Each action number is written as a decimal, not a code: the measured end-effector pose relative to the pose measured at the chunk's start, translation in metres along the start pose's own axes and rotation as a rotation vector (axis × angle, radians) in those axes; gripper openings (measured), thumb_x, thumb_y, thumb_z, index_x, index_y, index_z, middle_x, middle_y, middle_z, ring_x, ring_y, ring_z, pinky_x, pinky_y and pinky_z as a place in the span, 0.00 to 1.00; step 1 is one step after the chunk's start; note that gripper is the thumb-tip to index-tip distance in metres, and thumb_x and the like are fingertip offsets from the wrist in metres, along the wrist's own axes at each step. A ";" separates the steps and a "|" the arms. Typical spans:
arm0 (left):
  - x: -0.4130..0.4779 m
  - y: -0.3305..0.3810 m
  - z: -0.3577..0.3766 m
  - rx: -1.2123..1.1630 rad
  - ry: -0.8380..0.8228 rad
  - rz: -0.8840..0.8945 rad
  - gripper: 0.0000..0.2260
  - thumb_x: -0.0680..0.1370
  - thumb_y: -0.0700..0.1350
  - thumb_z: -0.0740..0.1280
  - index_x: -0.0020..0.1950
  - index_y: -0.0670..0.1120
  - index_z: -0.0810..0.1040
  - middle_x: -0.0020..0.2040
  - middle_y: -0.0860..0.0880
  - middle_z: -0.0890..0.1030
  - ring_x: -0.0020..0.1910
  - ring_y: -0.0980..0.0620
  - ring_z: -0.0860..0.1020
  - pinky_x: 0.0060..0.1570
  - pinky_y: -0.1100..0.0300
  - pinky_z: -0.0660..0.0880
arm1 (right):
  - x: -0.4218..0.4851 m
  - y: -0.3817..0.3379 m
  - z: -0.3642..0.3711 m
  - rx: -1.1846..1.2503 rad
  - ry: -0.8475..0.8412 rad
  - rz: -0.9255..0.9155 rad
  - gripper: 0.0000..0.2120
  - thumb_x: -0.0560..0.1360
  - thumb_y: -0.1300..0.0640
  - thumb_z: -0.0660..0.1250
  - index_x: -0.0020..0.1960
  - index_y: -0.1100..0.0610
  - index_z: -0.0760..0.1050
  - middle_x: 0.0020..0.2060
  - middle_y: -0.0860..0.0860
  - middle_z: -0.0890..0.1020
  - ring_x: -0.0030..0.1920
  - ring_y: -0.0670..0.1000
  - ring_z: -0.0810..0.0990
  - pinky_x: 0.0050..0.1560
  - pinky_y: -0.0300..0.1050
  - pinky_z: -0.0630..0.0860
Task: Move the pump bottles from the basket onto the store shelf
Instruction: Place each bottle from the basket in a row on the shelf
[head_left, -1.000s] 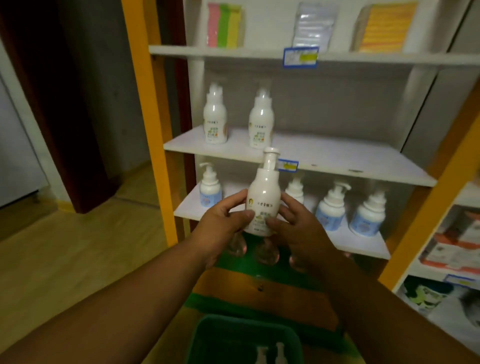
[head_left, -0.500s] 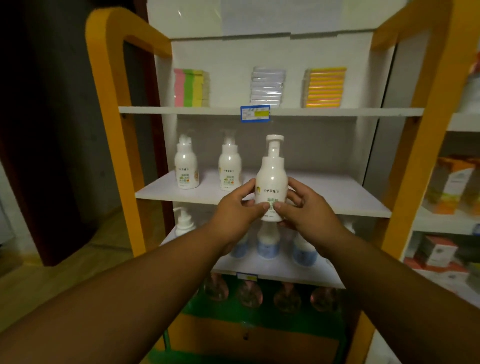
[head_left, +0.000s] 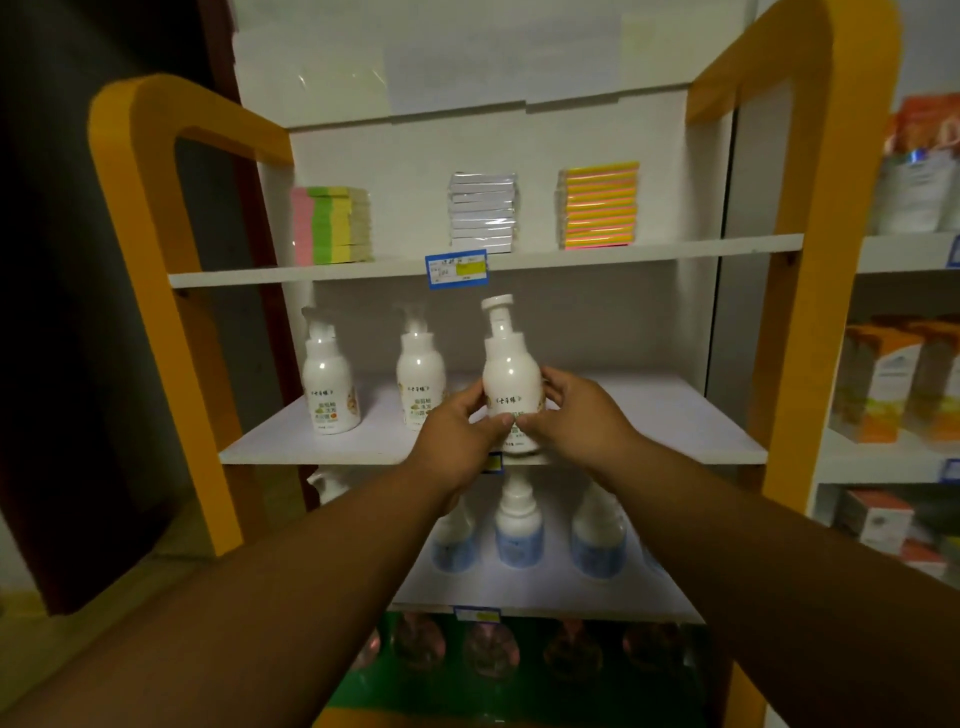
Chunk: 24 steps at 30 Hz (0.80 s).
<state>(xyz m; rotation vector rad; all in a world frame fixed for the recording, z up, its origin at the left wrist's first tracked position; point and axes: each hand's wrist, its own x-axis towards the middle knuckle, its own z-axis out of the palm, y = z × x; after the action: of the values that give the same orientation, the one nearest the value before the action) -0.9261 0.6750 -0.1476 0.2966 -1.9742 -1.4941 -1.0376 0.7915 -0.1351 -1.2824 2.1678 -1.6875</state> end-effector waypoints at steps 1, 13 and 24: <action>0.004 -0.005 0.001 0.007 0.006 -0.003 0.22 0.79 0.39 0.68 0.71 0.55 0.74 0.62 0.56 0.81 0.52 0.55 0.84 0.44 0.62 0.81 | 0.004 0.003 0.001 -0.036 0.002 0.004 0.29 0.71 0.59 0.77 0.70 0.51 0.74 0.62 0.47 0.82 0.61 0.49 0.81 0.63 0.49 0.77; 0.072 -0.028 -0.001 0.288 0.013 0.001 0.26 0.76 0.40 0.72 0.73 0.47 0.70 0.65 0.50 0.80 0.61 0.54 0.78 0.61 0.57 0.75 | 0.049 0.033 0.009 -0.068 0.058 0.034 0.29 0.72 0.57 0.77 0.71 0.53 0.73 0.64 0.49 0.81 0.62 0.49 0.80 0.64 0.49 0.76; 0.096 -0.047 -0.004 0.178 0.105 -0.167 0.16 0.77 0.46 0.72 0.64 0.49 0.77 0.50 0.51 0.85 0.45 0.55 0.83 0.43 0.59 0.80 | 0.072 0.048 0.020 0.050 0.024 0.086 0.29 0.74 0.60 0.75 0.73 0.57 0.70 0.55 0.43 0.78 0.46 0.37 0.77 0.52 0.35 0.74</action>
<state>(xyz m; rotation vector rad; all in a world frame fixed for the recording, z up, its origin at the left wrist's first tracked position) -1.0068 0.6056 -0.1566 0.6167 -2.0419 -1.3740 -1.0987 0.7295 -0.1545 -1.1461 2.1466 -1.7206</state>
